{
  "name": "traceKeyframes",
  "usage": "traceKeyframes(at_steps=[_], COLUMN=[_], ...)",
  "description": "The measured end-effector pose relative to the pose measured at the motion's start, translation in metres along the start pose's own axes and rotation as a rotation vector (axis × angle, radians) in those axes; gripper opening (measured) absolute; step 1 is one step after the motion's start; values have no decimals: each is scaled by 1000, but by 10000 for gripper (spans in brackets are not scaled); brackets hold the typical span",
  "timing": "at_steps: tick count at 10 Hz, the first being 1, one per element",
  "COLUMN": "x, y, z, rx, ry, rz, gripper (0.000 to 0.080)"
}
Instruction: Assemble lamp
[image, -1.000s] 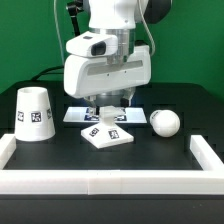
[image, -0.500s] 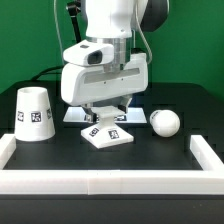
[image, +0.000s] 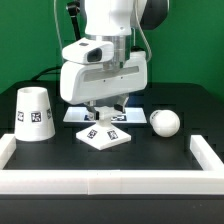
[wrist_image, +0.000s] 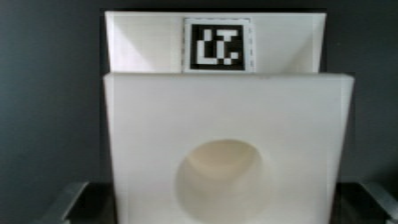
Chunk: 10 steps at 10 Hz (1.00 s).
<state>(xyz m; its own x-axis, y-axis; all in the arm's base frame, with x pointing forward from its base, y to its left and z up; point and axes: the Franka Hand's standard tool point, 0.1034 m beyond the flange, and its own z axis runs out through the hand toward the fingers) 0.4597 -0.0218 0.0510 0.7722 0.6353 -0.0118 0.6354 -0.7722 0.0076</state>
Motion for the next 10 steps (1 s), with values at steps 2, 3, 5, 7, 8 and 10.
traceKeyframes(at_steps=[2, 3, 5, 7, 8, 10], x=[0, 3, 26, 56, 72, 97], y=[0, 0, 4, 8, 11, 15], z=[0, 0, 0, 0, 0, -1], rx=[0, 0, -12, -29, -37, -51], ry=[0, 1, 21, 47, 61, 85], rz=[0, 5, 2, 14, 11, 11], gripper=[535, 535, 536, 537, 537, 537])
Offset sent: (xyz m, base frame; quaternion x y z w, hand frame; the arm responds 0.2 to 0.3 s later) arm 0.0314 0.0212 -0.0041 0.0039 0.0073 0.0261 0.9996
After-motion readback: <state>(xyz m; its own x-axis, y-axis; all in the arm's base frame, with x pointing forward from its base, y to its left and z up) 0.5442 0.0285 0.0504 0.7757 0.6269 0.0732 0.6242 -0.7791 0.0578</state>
